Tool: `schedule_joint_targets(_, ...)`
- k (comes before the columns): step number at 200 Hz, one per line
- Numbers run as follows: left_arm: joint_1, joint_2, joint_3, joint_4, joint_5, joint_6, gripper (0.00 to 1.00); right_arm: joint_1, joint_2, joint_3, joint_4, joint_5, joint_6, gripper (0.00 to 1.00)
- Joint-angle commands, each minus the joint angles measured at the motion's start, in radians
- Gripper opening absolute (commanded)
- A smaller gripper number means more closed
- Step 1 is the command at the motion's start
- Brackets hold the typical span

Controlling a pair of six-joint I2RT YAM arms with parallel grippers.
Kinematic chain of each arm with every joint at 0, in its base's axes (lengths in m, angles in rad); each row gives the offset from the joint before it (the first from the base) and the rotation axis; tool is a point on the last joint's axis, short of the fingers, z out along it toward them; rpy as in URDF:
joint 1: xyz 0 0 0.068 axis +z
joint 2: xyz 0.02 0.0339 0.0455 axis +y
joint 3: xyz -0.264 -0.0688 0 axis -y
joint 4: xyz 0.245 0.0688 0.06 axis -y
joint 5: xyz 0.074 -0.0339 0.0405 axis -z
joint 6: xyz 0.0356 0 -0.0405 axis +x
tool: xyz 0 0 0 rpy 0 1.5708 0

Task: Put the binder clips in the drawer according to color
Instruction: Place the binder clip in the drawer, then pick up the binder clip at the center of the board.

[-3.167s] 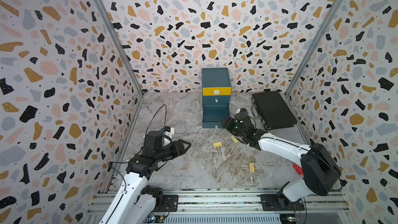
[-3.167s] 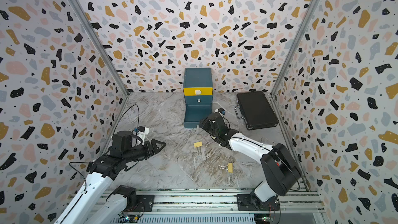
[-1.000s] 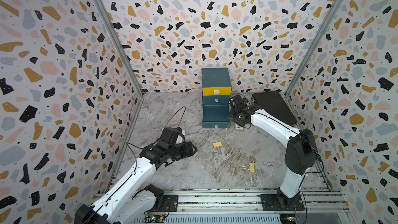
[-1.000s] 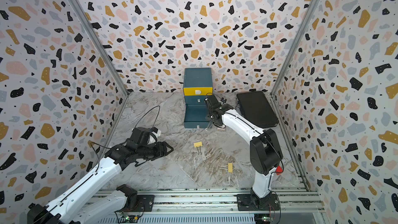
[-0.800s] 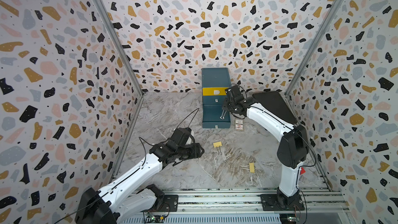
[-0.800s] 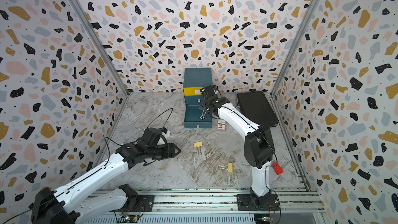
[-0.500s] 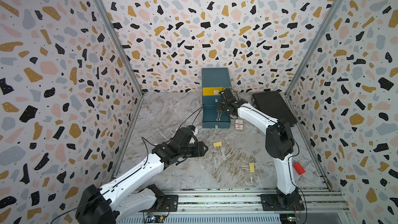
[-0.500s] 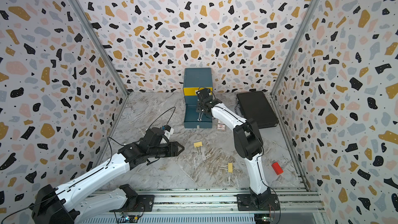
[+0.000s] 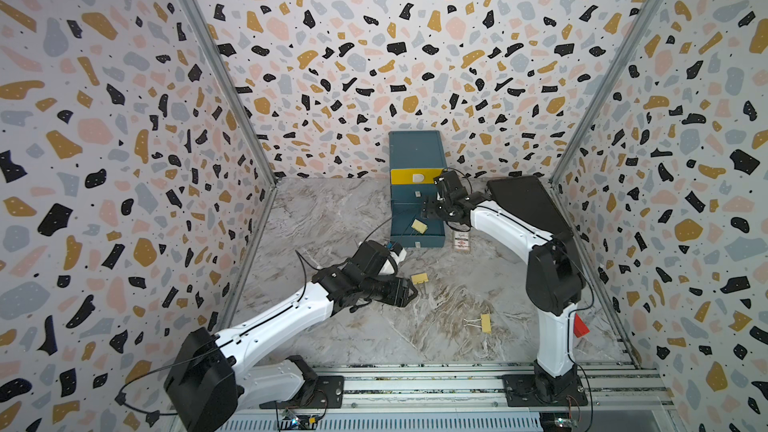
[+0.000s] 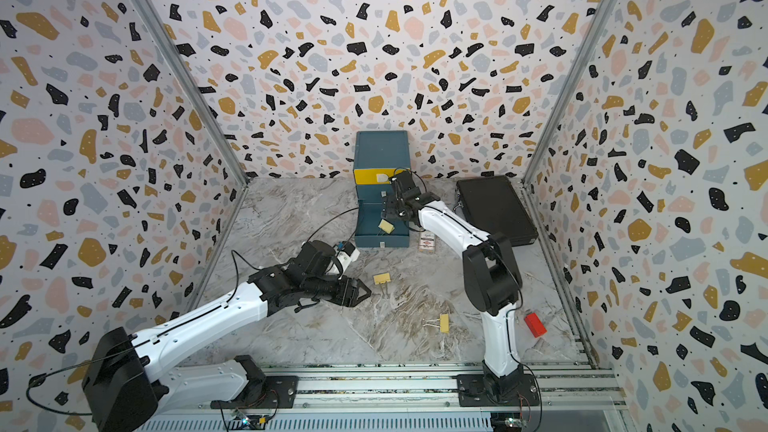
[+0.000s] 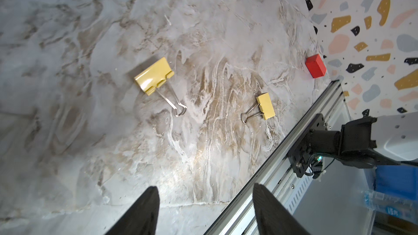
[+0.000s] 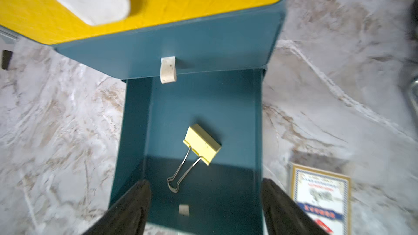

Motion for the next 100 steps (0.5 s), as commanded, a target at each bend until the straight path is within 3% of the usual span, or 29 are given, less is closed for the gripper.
schedule_joint_targets(1, -0.047, 0.071, 0.071, 0.025, 0.012, 0.188, 0.71, -0.049, -0.212, -0.044, -0.073, -0.022, -0.015, 0.76)
schedule_joint_targets(30, -0.14, 0.204, 0.152, 0.072, -0.034, 0.315, 0.73, -0.16, -0.415, -0.16, -0.221, -0.036, 0.009, 0.72)
schedule_joint_targets(63, -0.268, 0.369, 0.261, 0.105, -0.101, 0.485, 0.78, -0.341, -0.626, -0.269, -0.333, -0.155, 0.009, 0.77)
schedule_joint_targets(100, -0.344, 0.552, 0.391, 0.133, -0.058, 0.635, 0.81, -0.444, -0.7, -0.237, -0.454, -0.29, -0.04, 0.81)
